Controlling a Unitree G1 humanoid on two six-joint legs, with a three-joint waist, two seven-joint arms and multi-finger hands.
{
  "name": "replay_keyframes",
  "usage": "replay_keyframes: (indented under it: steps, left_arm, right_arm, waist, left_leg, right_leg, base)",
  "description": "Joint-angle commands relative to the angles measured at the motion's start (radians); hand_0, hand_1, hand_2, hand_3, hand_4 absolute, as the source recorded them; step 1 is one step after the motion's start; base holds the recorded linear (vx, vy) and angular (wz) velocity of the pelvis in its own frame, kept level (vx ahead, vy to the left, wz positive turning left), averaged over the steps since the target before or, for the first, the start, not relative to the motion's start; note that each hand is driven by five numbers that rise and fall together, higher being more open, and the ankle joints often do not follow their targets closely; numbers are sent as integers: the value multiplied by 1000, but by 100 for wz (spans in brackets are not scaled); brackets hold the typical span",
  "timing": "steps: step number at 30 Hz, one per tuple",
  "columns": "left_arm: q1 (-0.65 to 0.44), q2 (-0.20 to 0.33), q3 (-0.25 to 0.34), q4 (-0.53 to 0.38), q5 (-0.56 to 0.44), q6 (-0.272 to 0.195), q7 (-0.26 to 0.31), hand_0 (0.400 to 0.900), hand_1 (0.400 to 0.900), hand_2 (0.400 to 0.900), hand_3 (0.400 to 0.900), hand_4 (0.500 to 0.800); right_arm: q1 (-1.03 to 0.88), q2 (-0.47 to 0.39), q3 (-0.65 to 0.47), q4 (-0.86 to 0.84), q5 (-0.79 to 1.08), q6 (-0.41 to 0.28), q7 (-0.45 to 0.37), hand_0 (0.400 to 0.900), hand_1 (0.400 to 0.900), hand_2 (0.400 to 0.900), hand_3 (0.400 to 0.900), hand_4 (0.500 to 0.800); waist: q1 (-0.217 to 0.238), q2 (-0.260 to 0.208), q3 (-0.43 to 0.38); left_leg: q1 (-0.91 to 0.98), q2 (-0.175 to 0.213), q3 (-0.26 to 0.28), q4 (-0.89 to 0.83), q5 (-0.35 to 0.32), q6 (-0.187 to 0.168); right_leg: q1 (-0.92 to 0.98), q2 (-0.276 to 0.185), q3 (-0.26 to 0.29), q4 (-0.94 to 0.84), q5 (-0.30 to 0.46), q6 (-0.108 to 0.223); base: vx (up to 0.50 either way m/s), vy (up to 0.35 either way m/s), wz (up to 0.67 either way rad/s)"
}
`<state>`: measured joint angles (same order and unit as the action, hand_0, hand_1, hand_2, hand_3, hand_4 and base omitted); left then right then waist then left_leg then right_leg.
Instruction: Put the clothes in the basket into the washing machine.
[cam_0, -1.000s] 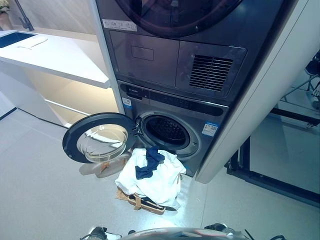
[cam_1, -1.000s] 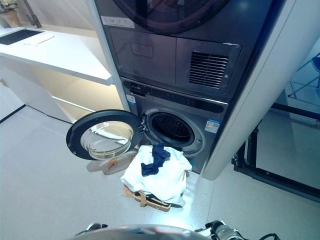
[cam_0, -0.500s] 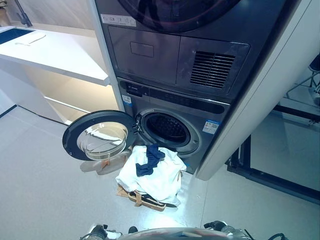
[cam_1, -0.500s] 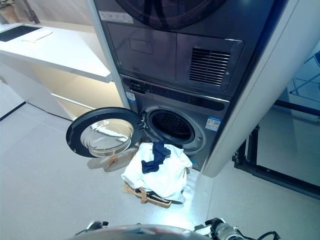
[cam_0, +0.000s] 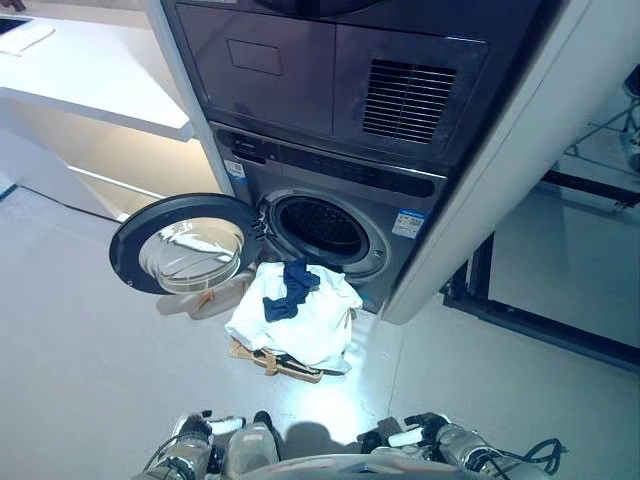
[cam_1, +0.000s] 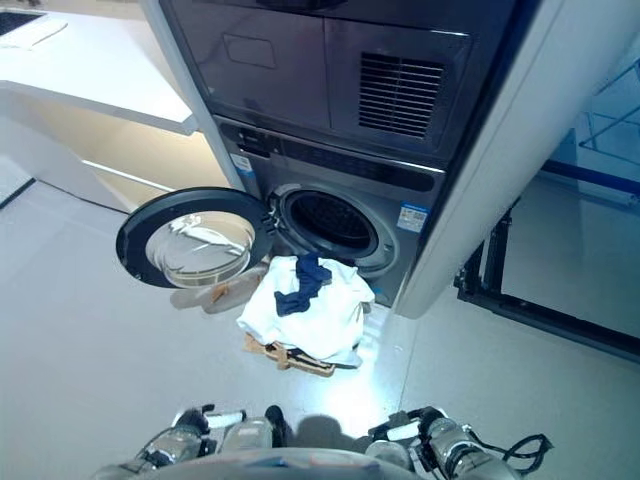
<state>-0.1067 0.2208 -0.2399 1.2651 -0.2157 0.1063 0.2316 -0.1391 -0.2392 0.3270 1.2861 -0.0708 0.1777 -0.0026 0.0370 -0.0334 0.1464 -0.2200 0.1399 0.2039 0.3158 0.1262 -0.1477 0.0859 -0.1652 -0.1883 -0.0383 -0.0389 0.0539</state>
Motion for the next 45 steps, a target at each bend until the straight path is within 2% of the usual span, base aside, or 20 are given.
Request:
replay_keyframes:
  steps: [1,5,7,11,14,18,19,21,23,25,27,30,32,35,38,39,42,45]
  left_arm:
    - [41,-19,5,54,16,12,12,900,900,900,900,800]
    - [50,-28,23,74,21,3,5,900,900,900,900,800]
    - [46,-37,35,79,27,10,2,900,900,900,900,800]
    - [33,-18,23,74,30,1,7,900,900,900,900,800]
    - [15,-1,26,75,19,5,16,900,900,900,900,800]
    - [-3,13,35,74,37,-22,4,900,900,900,900,800]
    - [-6,20,35,69,62,-35,2,900,900,900,900,800]
    - [-10,31,29,57,85,-56,8,900,900,900,900,800]
    - [-22,46,8,41,122,-66,14,900,900,900,900,800]
    - [-52,67,-31,20,140,-46,23,900,900,900,900,800]
    - [-94,83,-60,10,136,-19,22,900,900,900,900,800]
    - [-161,104,-91,-11,112,-12,47,900,900,900,900,800]
    - [-197,111,-110,-28,118,-17,63,900,900,900,900,800]
    - [-215,109,-134,-73,104,-17,112,900,900,900,900,800]
    - [-265,110,-144,-79,69,-31,135,900,900,900,900,800]
    - [-286,111,-151,-81,50,-42,147,900,900,900,900,800]
    - [-364,114,-154,-80,-79,-73,156,900,900,900,900,800]
    - [-440,147,-154,-84,-119,-78,155,900,900,900,900,800]
  right_arm:
    - [23,-41,9,42,-37,19,-7,900,900,900,900,800]
    - [37,-33,-3,47,-31,8,-24,900,900,900,900,800]
    - [43,-22,-16,59,-32,-11,-44,900,900,900,900,800]
    - [56,-2,-20,45,-52,-52,-33,900,900,900,900,800]
    - [41,12,-7,27,-31,-48,-43,900,900,900,900,800]
    - [27,21,-14,19,-6,-30,-60,900,900,900,900,800]
    - [32,23,-26,15,6,-13,-72,900,900,900,900,800]
    - [48,18,-43,10,19,9,-86,900,900,900,900,800]
    - [77,2,-62,21,33,-1,-96,900,900,900,900,800]
    - [100,-15,-73,36,47,-7,-96,900,900,900,900,800]
    - [101,-31,-75,55,58,-13,-90,900,900,900,900,800]
    - [65,-59,-68,80,70,-19,-75,900,900,900,900,800]
    - [35,-76,-61,84,80,-10,-59,900,900,900,900,800]
    - [33,-87,-55,61,56,18,-54,900,900,900,900,800]
    - [13,-109,-40,39,100,-4,-75,900,900,900,900,800]
    - [-2,-120,-37,32,111,-5,-79,900,900,900,900,800]
    - [-37,-155,-28,23,110,-1,-80,900,900,900,900,800]
    - [-50,-175,-21,21,112,11,-76,900,900,900,900,800]
  waist:
    - [36,14,34]
    - [60,23,23]
    - [52,17,7]
    - [53,-10,-14]
    - [69,-20,-31]
    - [76,-27,-44]
    - [70,-35,-46]
    - [48,-24,-49]
    - [5,2,-35]
    - [-47,20,-18]
    - [-72,35,-11]
    - [-125,40,25]
    - [-156,26,49]
    - [-176,11,63]
    - [-192,14,97]
    - [-201,21,112]
    - [-223,40,153]
    - [-236,43,189]
  left_leg:
    - [-38,-13,28,-129,25,34]
    - [-40,-19,55,-255,43,33]
    - [-9,-18,92,-265,-5,57]
    - [17,-39,93,-239,-68,100]
    - [15,-39,86,-238,-72,108]
    - [4,-40,93,-218,-89,134]
    - [16,-59,95,-216,-104,158]
    - [69,-78,102,-242,-130,189]
    - [136,-88,84,-267,-156,202]
    - [190,-95,60,-296,-163,190]
    - [190,-89,45,-305,-158,171]
    - [184,-85,3,-289,-180,144]
    - [177,-78,-11,-239,-226,128]
    - [134,-31,-20,-111,-257,124]
    - [90,14,-30,-47,-268,103]
    - [74,23,-38,-44,-265,100]
    - [21,30,-52,-13,-274,93]
    - [-43,32,-65,34,-283,91]
  right_leg:
    - [34,68,4,22,-10,-5]
    - [100,89,5,-5,-45,-2]
    - [107,69,-15,0,-51,10]
    - [141,22,-24,20,-68,42]
    - [132,-3,-31,28,-58,64]
    - [125,-26,-26,93,-81,85]
    - [111,-53,-22,178,-54,100]
    - [0,-104,-1,405,56,111]
    - [-129,-100,34,544,89,97]
    - [-239,-97,39,502,84,76]
    - [-269,-89,39,397,67,65]
    - [-365,-96,126,265,133,89]
    - [-426,-113,170,209,199,108]
    - [-417,-116,194,240,159,106]
    - [-466,-130,183,303,137,104]
    - [-492,-119,196,324,129,99]
    - [-579,-99,225,404,103,89]
    - [-642,-88,246,467,83,85]
  base:
    - [281,123,-11]
    - [240,134,-8]
    - [221,159,0]
    - [191,74,-2]
    - [138,57,-12]
    - [127,86,-5]
    - [143,131,5]
    - [172,185,17]
    - [213,151,32]
    - [193,14,37]
    - [100,-90,32]
    - [8,-156,49]
    - [44,-191,59]
    - [110,-150,44]
    - [-30,-42,21]
    - [-133,64,11]
    - [-101,104,6]
    - [-61,49,5]
